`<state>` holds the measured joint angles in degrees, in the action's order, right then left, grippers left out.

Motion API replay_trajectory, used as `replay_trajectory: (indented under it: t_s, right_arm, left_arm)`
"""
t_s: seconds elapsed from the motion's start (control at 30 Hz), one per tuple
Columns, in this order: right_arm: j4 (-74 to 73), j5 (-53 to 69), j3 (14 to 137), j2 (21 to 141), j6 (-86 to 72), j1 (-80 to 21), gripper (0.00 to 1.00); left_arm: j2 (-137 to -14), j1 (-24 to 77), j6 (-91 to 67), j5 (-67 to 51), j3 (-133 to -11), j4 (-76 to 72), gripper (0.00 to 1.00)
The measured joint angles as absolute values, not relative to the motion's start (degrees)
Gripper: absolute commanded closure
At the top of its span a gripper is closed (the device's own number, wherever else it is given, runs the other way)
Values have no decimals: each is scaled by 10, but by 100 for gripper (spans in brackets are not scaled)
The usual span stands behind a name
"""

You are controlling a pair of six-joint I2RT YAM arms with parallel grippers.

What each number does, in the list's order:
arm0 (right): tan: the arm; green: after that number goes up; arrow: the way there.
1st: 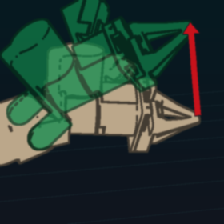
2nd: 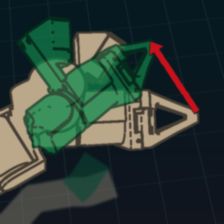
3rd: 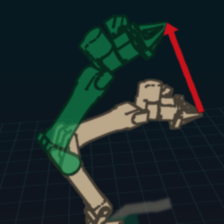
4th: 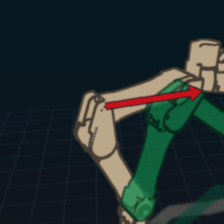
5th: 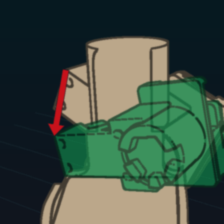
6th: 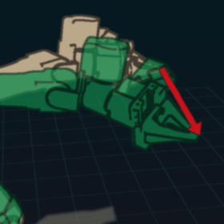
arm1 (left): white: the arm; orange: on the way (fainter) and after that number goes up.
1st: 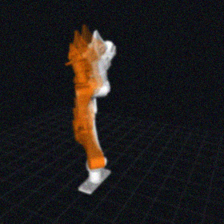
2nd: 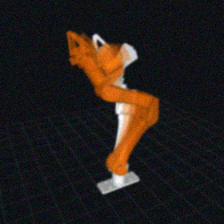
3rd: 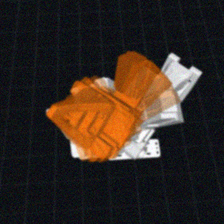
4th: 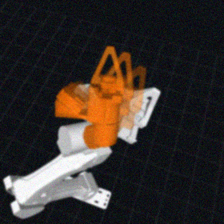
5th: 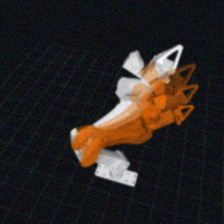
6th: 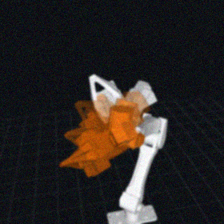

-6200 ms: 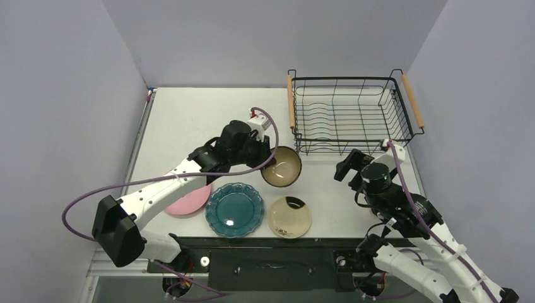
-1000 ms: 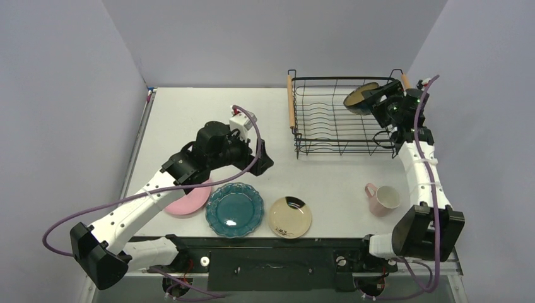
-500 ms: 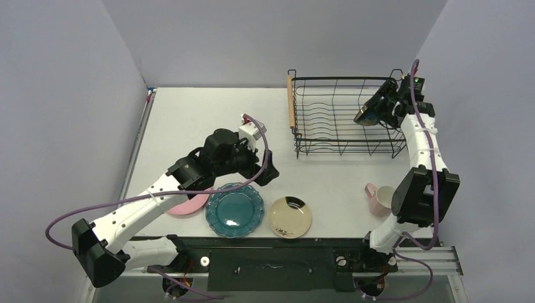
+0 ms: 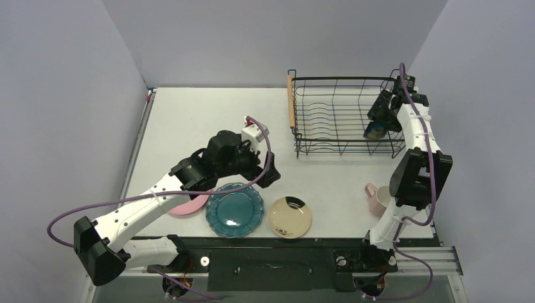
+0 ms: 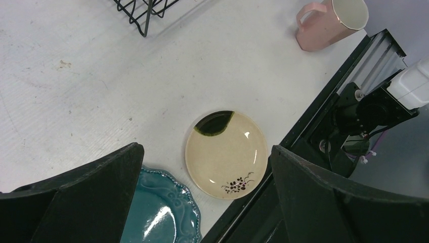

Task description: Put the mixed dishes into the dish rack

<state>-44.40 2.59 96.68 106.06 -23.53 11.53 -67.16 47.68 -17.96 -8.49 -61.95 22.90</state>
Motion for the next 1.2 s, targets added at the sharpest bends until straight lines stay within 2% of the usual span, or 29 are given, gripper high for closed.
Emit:
replay_trajectory:
  t_s: [0.47,1.2]
  right_arm:
    - [-511,-157,1036,1106,-179,59,100]
    - [-550,-387,1052,1205,-123,-15,100]
  left_arm:
    - [-678,476,-179,-72,-614,228,4]
    - [-684,476,-178,-64,-614,228,4]
